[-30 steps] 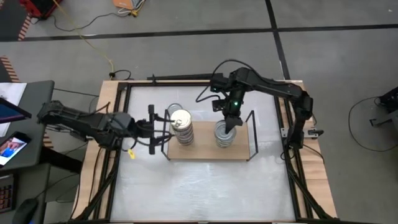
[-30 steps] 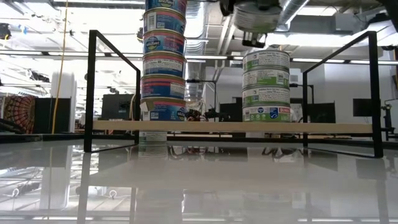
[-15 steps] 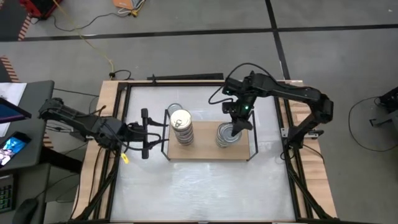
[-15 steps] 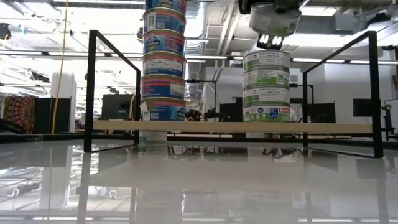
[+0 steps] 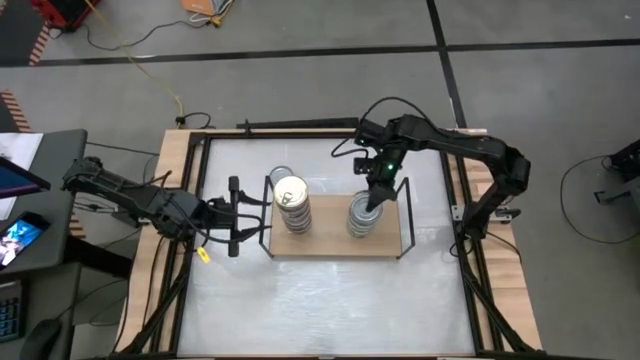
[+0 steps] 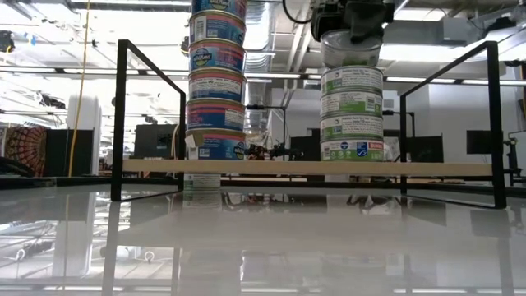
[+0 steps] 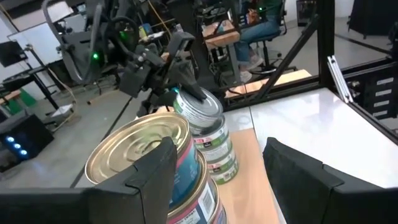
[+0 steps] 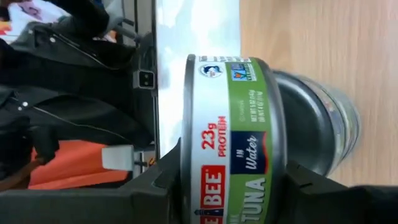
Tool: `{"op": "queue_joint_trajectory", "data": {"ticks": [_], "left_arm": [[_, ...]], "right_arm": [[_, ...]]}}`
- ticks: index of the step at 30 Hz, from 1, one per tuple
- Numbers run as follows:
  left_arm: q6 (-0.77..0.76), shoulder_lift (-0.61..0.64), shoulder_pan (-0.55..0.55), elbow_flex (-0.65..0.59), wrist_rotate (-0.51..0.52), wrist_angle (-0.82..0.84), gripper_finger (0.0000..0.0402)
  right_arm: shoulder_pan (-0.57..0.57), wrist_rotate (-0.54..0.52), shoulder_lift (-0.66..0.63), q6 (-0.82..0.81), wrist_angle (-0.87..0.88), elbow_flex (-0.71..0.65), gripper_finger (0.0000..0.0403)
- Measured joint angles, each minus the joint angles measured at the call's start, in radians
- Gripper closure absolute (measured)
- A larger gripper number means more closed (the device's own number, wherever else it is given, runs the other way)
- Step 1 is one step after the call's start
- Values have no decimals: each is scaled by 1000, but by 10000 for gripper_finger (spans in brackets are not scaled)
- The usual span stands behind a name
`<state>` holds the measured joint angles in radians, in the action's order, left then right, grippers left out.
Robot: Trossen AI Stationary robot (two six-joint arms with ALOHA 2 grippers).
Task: Stack canned seafood by type on shelf
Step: Stack the green tuna can on top of the green tuna can on the shelf
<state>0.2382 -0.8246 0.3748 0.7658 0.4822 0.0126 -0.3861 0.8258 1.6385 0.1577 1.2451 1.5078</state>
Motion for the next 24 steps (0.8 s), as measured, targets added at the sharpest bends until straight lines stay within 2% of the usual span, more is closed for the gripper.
{"op": "queue_joint_trajectory", "data": {"ticks": [8,18,24], "left_arm": [[13,0,0,0,0,7,173],[35,0,0,0,1,4,173],[38,0,0,0,1,3,173]], "right_arm": [[-24,-41,5,-81,-21,1,239],[-37,-102,5,-136,-21,2,139],[-36,-102,5,-138,12,2,118]]}}
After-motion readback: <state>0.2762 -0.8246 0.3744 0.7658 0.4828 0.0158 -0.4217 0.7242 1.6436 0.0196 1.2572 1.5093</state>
